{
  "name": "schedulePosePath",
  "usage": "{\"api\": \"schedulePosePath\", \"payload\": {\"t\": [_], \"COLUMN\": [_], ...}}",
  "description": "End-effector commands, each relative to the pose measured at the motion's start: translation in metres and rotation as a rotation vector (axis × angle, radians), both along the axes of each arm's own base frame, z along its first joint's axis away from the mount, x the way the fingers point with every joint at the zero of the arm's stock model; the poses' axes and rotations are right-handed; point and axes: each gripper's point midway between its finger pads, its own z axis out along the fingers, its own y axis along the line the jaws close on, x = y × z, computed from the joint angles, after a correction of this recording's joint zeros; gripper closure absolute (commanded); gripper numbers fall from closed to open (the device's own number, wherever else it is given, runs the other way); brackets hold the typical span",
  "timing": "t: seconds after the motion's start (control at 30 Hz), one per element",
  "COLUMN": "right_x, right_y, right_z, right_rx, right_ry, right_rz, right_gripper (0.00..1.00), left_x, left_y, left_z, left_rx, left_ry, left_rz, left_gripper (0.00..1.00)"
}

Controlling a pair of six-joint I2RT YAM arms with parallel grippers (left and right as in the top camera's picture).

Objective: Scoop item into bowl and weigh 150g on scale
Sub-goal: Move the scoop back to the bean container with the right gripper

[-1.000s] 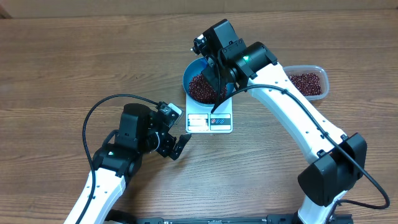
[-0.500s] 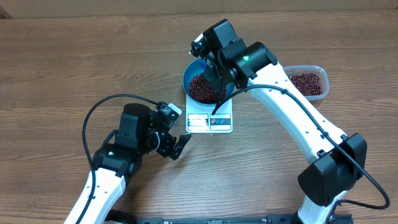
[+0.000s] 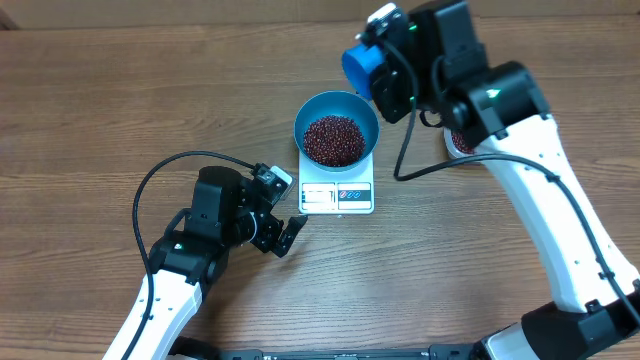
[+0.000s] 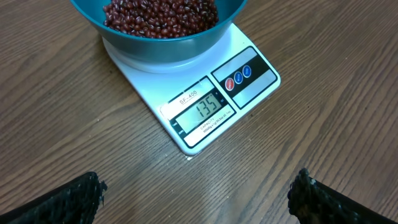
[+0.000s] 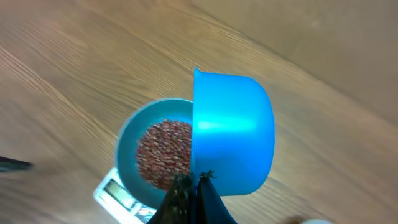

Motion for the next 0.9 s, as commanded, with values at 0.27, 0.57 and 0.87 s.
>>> {"api": "schedulePosePath", "payload": {"t": [0.27,0.57,0.87], "right_x": [0.007,-0.010,0.001], "right_y": [-0.137,-0.227,-0.244], "right_z": [0.003,-0.053,-0.127], "right_rx": [0.196,-0.003,-0.116], "right_ry": [0.180,0.320,0.452], "right_rz": [-0.375,-0.654,-0.702], "right_gripper": [0.96,0.96,0.96], "left_x": [0.000,0.000,0.000], "left_y": [0.003,0.003,0.003], "left_z": [-0.004,-0.004,-0.004], "left_rx": [-0.004,-0.004,-0.004], "left_ry": [0.017,0.017,0.017], "left_rz": [0.021,0.021,0.021], "left_gripper": [0.01,0.00,0.00]}}
